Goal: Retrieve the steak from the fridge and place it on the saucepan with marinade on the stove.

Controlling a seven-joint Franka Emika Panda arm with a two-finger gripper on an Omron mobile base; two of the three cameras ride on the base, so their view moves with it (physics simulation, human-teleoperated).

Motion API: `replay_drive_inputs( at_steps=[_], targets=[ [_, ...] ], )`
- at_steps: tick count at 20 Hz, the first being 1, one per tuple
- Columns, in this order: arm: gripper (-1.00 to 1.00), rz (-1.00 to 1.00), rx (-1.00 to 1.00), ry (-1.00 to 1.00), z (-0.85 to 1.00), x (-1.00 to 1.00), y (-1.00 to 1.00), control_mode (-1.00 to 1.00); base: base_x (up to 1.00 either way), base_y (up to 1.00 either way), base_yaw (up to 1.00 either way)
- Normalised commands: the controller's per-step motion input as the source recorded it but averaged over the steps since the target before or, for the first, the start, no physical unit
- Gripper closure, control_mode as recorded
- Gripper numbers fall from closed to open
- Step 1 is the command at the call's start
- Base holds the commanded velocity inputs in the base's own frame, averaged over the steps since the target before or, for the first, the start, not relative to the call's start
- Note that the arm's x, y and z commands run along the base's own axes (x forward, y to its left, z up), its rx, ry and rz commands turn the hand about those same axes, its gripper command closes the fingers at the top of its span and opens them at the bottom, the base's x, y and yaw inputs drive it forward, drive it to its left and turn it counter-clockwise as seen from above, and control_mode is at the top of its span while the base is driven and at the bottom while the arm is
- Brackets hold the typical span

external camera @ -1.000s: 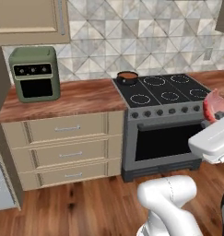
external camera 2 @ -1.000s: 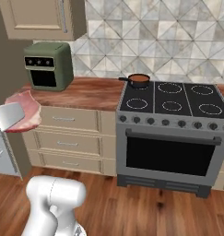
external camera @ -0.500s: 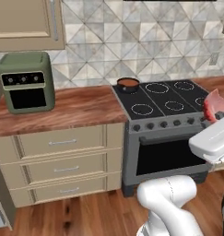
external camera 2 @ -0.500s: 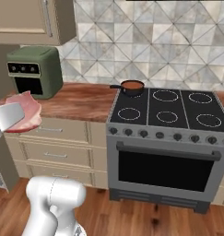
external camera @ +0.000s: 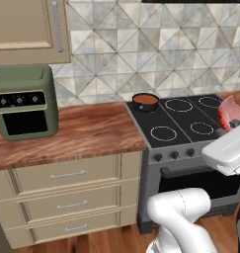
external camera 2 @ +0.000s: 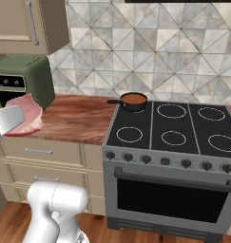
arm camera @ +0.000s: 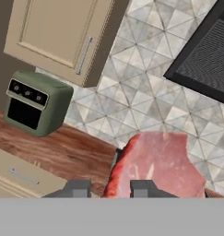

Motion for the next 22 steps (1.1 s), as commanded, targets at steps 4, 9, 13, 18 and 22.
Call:
replay_drive_inputs(
  at_steps=[4,9,13,18,22],
  targets=[
    [1.00,0.00,0.00,0.00,0.00,0.00,0.00,1.00,0.70,0.00,-0.01],
    [1.00,0.00,0.00,0.00,0.00,0.00,0.00,1.00,0.68,0.00,-0.02],
    [1.00,0.00,0.00,0.00,0.00,0.00,0.00,1.00,0.67,0.00,-0.02],
    [1.00,0.00,0.00,0.00,0.00,0.00,0.00,1.00,0.65,0.00,-0.03],
    [1.00,0.00,0.00,0.00,0.00,0.00,0.00,1.00,0.66,0.00,-0.04]
  ],
)
